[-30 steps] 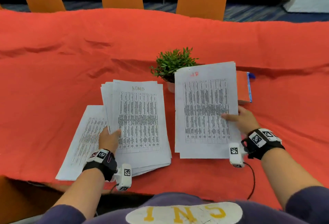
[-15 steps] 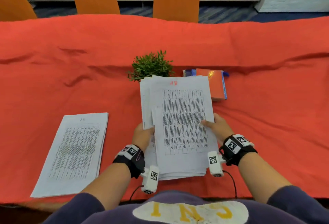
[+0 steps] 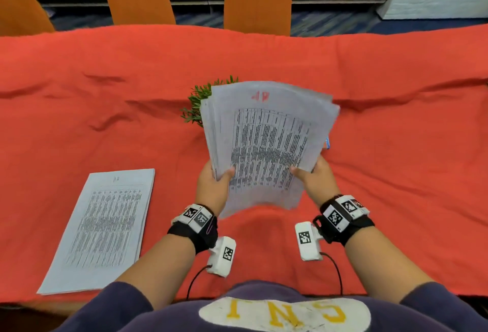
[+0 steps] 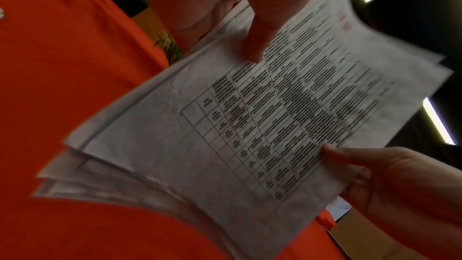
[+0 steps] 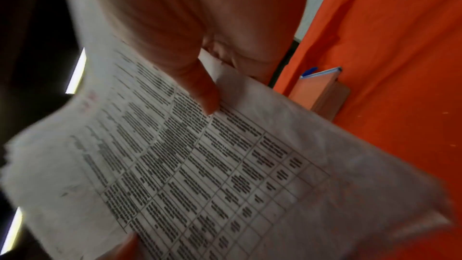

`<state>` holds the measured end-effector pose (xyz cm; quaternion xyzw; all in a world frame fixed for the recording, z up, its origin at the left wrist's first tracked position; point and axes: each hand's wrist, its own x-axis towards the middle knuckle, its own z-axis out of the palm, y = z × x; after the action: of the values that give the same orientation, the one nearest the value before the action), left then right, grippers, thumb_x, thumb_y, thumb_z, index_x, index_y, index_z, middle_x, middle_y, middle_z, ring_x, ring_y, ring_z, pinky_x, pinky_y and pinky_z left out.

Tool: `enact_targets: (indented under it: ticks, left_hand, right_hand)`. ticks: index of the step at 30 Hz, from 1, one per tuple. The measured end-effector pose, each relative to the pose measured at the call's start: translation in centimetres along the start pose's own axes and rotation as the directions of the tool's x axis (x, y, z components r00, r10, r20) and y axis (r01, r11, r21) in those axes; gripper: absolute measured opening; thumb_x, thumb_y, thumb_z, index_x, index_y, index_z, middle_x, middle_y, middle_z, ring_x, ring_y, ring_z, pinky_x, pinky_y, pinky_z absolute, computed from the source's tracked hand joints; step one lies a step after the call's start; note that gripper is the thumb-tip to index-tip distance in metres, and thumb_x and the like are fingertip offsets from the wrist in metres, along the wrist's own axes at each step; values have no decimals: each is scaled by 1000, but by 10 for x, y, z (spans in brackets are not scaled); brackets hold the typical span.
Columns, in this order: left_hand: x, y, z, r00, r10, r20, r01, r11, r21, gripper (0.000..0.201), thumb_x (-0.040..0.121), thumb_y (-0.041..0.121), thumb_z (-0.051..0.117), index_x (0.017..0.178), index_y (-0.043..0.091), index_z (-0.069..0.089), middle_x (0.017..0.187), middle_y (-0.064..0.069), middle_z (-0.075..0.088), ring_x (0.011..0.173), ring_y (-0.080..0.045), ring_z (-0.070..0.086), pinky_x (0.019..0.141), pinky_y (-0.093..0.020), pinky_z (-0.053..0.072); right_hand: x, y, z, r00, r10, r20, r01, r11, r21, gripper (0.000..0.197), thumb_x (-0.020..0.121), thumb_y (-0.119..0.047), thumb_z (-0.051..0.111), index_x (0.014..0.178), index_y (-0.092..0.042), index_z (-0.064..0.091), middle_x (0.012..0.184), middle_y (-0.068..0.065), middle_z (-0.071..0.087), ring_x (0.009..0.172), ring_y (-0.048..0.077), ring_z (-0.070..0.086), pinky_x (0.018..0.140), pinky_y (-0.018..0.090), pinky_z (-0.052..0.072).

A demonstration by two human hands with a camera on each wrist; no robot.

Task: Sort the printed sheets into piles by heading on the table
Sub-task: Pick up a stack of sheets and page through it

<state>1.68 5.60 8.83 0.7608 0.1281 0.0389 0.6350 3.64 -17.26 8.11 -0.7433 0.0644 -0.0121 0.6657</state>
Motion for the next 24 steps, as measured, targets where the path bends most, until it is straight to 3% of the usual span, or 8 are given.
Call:
enact_targets:
  ticks: [2, 5, 7, 10, 13, 16, 20, 24]
  left_hand:
    - [-2, 3, 0, 999, 31, 21, -30, 999, -42, 32, 88, 5, 62, 119, 13, 58, 105, 5, 69, 91, 9, 64, 81, -9, 49]
    - [-4, 1, 1, 999, 31, 33, -26, 991, -132, 44, 75, 15, 75, 116, 14, 59, 110, -3, 70, 104, -13, 66, 92, -29, 51]
    - [-5, 0, 3, 998, 50, 37, -43, 983, -176, 60, 64, 25, 80, 114, 2, 58, 110, -16, 69, 101, -22, 66, 91, -39, 53]
    - [-3, 3, 6, 998, 56, 16, -52, 980, -191, 60, 61, 23, 82, 108, -6, 59, 105, -25, 67, 89, -21, 67, 84, -38, 55]
    - [-1, 8, 12, 999, 48, 22, -44, 985, -165, 33, 76, 5, 75, 108, 6, 66, 104, -12, 72, 94, -18, 68, 86, -33, 54]
    - [3, 13, 12, 1000, 18, -17, -21, 979, -205, 26, 81, 2, 70, 107, 3, 67, 95, -4, 73, 86, -13, 68, 79, -31, 53]
    - [6, 21, 3, 999, 39, -6, -39, 971, -238, 34, 76, 5, 75, 108, 2, 64, 97, -8, 73, 86, -16, 71, 73, -30, 56]
    - [6, 17, 3, 1000, 22, 15, -17, 963, -270, 40, 75, 0, 76, 113, 3, 63, 103, -9, 73, 93, -19, 70, 79, -31, 57]
  right_hand:
    - [-2, -2, -2, 999, -44, -4, 44, 999, -1, 38, 80, 8, 64, 108, -17, 64, 102, -8, 69, 91, -1, 66, 87, 23, 50]
    - [-8, -1, -4, 999, -32, 25, 30, 998, 63, 41, 75, 10, 69, 100, -22, 65, 93, -13, 73, 89, 3, 67, 82, 21, 52]
    - [-9, -1, -6, 999, 1, 49, -8, 991, 133, 44, 71, 10, 74, 108, -12, 64, 91, -9, 75, 89, 7, 70, 77, 22, 54]
    - [-6, -4, -6, 999, 12, 40, -20, 979, 201, 47, 70, 11, 74, 113, -3, 62, 94, -1, 75, 88, 13, 71, 77, 26, 56]
    - [-3, -9, 0, 1000, 3, 11, -6, 977, 212, 40, 73, 7, 74, 110, -4, 65, 94, -1, 75, 89, 13, 70, 80, 29, 56]
    - [-2, -17, 3, 999, -27, 21, 22, 981, 192, 34, 75, 6, 73, 105, -9, 67, 85, -10, 75, 84, 5, 70, 78, 22, 54]
    - [-3, -24, -6, 995, -79, 68, 65, 980, 188, 41, 73, 3, 76, 110, -8, 64, 100, 2, 72, 92, 11, 70, 79, 23, 56]
    - [3, -9, -8, 992, -28, 126, 6, 985, 173, 45, 72, 5, 76, 108, -19, 62, 102, 1, 73, 93, 12, 70, 78, 25, 56]
